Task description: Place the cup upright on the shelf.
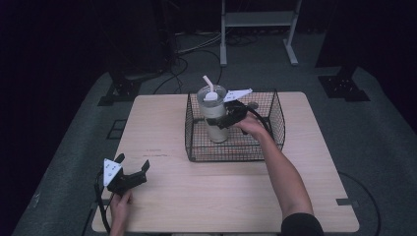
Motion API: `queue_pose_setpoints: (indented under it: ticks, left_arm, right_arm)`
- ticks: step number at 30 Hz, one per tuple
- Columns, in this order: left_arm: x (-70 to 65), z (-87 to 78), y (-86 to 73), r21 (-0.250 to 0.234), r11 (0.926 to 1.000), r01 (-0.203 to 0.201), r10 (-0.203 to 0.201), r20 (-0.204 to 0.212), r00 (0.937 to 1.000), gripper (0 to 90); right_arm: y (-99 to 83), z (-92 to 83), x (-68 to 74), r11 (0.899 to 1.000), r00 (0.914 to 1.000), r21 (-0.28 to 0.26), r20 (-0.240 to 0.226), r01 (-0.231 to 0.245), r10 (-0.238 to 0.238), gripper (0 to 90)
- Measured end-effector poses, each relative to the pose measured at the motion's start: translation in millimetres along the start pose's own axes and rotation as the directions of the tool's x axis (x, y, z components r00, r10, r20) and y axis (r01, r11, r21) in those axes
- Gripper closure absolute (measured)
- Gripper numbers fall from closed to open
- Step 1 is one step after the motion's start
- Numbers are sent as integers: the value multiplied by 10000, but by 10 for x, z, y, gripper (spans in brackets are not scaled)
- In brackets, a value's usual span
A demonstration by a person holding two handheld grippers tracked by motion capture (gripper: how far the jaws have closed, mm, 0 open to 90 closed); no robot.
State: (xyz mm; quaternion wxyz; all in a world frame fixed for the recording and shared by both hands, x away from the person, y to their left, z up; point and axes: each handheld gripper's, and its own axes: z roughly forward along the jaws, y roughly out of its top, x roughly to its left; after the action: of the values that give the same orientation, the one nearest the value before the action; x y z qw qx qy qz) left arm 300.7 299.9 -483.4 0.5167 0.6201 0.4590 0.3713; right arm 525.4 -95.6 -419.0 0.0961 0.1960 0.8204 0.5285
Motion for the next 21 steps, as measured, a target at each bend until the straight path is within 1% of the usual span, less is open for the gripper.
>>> queue_pose_setpoints:
  ticks: [1,2,3,4,6,9,13,21]
  left_arm:
    - [0,0,0,0,10000,0,0,0,10000,0]
    - [0,0,0,0,10000,0,0,4,10000,0]
    - [0,0,0,0,10000,0,0,4,10000,0]
    - [0,0,0,-2,10000,-1,1,8,10000,0]
    - [-1,0,0,-5,10000,-12,12,11,10000,0]
    - [-2,0,0,-2,10000,-25,25,10,10000,0]
    - [-1,1,0,-1,10000,-14,14,11,10000,0]
    - [-4,3,1,15,10000,-49,49,14,10000,0]
  right_arm:
    - [0,0,0,10000,10000,0,0,0,0,73]
    - [-2,3,11,9999,9999,25,59,132,-132,72]
    - [-2,3,11,9999,9999,25,59,132,-132,72]
    - [-6,6,15,9995,9995,1,88,309,-309,73]
    - [-12,-4,9,9993,9992,-64,118,374,-373,73]
    - [-26,-15,4,9993,9993,-106,90,351,-350,73]
    - [-29,-46,2,9996,9996,-22,123,272,-272,74]
    - [-33,-108,-2,9992,9992,206,191,356,-360,73]
